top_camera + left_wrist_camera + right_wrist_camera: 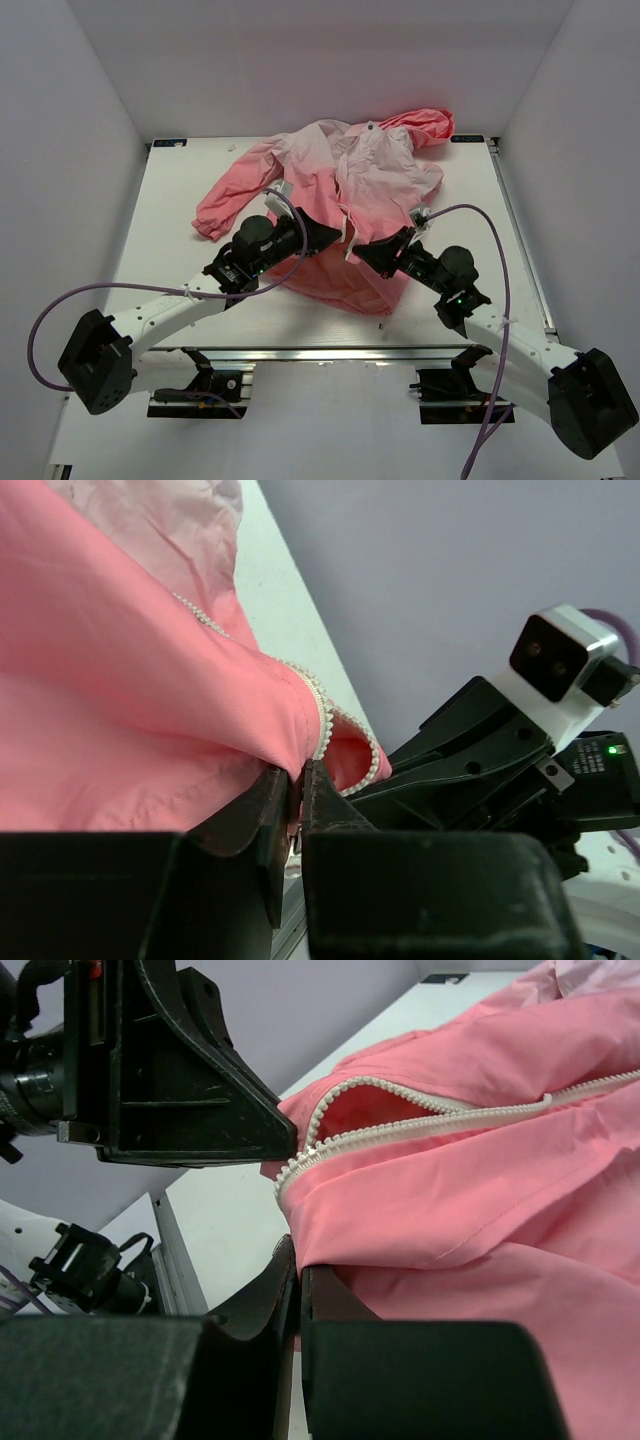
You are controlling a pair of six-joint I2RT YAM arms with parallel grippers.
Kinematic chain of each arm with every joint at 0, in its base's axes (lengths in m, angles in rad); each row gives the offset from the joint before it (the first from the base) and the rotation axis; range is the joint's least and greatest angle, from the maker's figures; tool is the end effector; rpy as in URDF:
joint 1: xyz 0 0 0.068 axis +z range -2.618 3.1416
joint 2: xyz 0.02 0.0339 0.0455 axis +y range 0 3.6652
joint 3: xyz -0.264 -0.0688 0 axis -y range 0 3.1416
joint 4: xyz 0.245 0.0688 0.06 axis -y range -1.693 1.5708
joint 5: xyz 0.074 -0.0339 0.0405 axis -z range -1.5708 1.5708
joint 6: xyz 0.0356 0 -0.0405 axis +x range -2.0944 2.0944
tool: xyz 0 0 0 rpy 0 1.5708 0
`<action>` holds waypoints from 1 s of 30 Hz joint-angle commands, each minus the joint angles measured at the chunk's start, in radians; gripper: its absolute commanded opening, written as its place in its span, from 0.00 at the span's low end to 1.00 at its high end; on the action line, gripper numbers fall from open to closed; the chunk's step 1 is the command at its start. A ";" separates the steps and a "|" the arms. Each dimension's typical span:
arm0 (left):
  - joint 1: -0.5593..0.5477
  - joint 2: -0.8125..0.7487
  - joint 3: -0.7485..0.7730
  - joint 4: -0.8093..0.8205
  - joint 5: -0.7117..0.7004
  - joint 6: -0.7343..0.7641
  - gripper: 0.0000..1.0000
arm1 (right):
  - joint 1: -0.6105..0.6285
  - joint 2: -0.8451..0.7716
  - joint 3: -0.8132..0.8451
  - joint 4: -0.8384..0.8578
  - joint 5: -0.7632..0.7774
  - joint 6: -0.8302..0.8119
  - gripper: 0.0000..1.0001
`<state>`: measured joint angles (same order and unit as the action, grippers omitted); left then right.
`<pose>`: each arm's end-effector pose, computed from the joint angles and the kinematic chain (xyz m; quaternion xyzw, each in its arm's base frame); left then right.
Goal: Zip up the jacket
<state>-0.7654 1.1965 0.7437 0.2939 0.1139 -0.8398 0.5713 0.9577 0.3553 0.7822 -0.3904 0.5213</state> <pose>0.1977 -0.1955 0.2887 0.0086 0.7606 -0.4959 0.4189 0.1686 0.1245 0.2592 -0.1646 0.6247 0.4975 0.5790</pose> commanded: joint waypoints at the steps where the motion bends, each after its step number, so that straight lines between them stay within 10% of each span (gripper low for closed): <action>1: -0.005 -0.043 -0.009 0.086 0.013 -0.033 0.00 | -0.001 -0.002 0.020 0.146 -0.025 0.009 0.00; 30: -0.005 -0.026 -0.023 0.090 0.081 -0.047 0.00 | -0.002 -0.019 0.013 0.177 0.016 -0.027 0.00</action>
<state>-0.7650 1.1957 0.7197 0.3672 0.1730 -0.8814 0.5713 0.9638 0.3553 0.8707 -0.3882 0.5159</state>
